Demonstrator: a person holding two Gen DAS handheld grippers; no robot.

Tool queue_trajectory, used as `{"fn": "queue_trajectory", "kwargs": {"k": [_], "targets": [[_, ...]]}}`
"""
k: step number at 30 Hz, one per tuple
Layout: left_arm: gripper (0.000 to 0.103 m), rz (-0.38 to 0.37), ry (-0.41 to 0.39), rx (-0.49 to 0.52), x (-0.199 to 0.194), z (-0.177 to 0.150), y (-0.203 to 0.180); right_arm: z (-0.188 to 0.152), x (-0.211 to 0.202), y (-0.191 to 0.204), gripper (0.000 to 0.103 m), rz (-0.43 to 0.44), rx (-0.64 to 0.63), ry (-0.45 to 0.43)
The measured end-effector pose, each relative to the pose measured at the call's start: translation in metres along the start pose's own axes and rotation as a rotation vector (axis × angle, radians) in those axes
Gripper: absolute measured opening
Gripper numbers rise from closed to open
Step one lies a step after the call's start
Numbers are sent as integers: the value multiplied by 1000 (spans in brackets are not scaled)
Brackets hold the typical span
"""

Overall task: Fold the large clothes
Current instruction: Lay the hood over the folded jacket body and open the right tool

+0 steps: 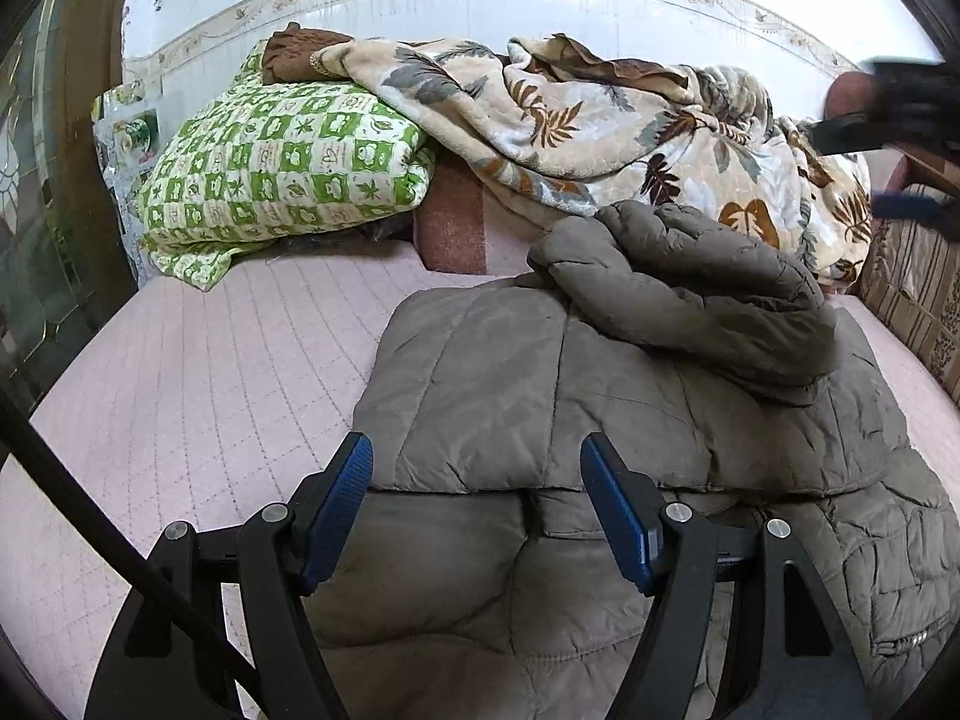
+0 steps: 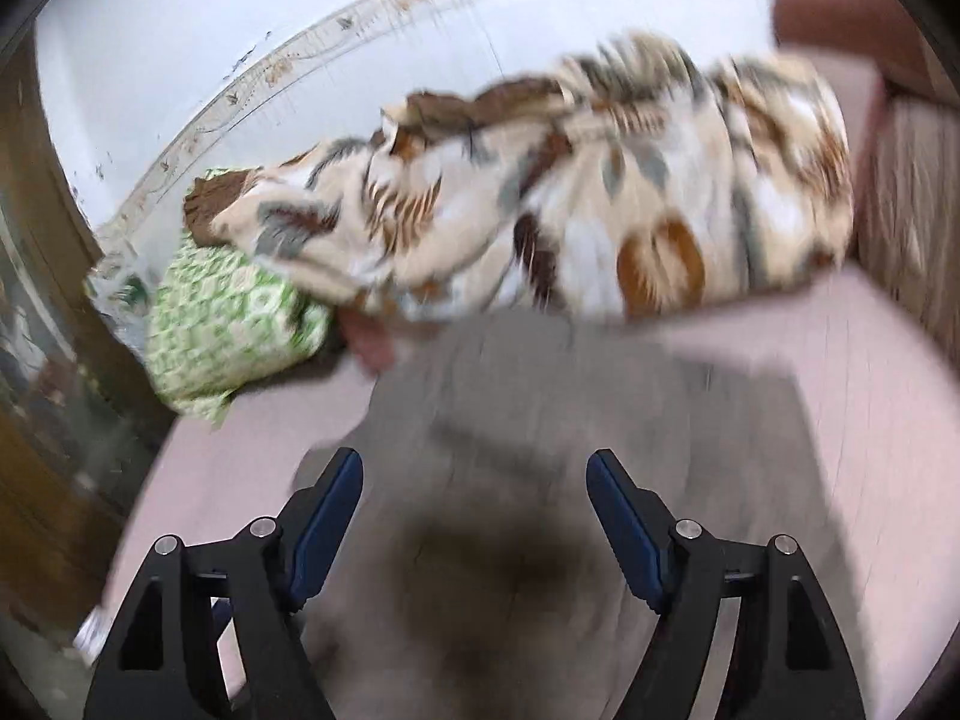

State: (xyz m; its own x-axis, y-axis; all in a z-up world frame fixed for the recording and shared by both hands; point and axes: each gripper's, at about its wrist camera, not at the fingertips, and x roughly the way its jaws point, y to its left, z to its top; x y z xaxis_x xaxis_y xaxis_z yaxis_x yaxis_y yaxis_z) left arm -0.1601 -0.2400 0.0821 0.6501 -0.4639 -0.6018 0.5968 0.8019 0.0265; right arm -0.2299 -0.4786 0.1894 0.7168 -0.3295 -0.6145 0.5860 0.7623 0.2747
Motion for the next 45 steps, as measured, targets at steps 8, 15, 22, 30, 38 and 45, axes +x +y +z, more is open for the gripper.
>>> {"fn": "queue_trajectory", "kwargs": {"k": [8, 15, 22, 30, 38, 45], "targets": [[71, 2, 6, -4, 5, 3, 2, -24, 125, -34, 49, -109, 25, 210], [71, 1, 33, -30, 10, 3, 9, -53, 128, -20, 49, -168, -55, 219], [71, 14, 44, -56, 11, 2, 16, -50, 88, 43, 49, -22, -166, 130], [71, 11, 54, -47, 13, 1, 17, -114, 135, 65, 50, -30, -267, 299], [71, 7, 51, -58, 12, 2, 18, -65, 44, 37, 98, -62, -273, 77], [71, 15, 46, -42, 12, 0, 14, -78, 51, 5, 98, -156, -256, 167]]}}
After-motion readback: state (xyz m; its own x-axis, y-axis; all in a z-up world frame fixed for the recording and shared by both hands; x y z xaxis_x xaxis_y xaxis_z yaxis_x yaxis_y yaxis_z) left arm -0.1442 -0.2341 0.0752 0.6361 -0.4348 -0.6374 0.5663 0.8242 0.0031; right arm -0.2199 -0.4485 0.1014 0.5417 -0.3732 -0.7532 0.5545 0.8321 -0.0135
